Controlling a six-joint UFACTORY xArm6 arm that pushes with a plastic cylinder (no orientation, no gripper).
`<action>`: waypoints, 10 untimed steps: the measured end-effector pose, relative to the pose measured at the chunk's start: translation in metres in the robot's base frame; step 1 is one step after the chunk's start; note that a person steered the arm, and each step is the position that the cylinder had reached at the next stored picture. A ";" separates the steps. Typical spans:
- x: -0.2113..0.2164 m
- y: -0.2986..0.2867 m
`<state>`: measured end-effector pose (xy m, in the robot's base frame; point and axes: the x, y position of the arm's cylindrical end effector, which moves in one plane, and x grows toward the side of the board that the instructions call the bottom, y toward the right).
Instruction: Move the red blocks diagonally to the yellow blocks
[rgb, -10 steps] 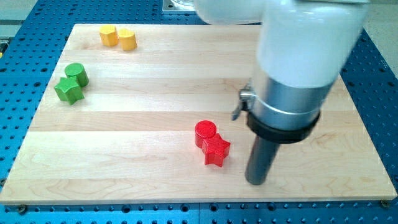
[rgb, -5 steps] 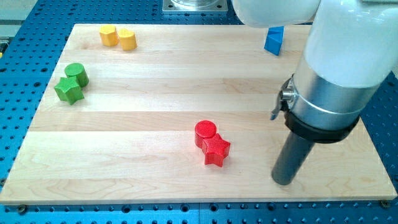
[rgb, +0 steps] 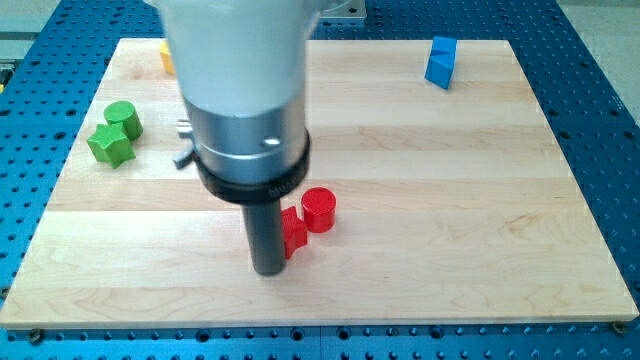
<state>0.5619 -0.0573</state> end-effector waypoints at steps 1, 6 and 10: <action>-0.025 -0.001; -0.017 0.038; -0.044 0.116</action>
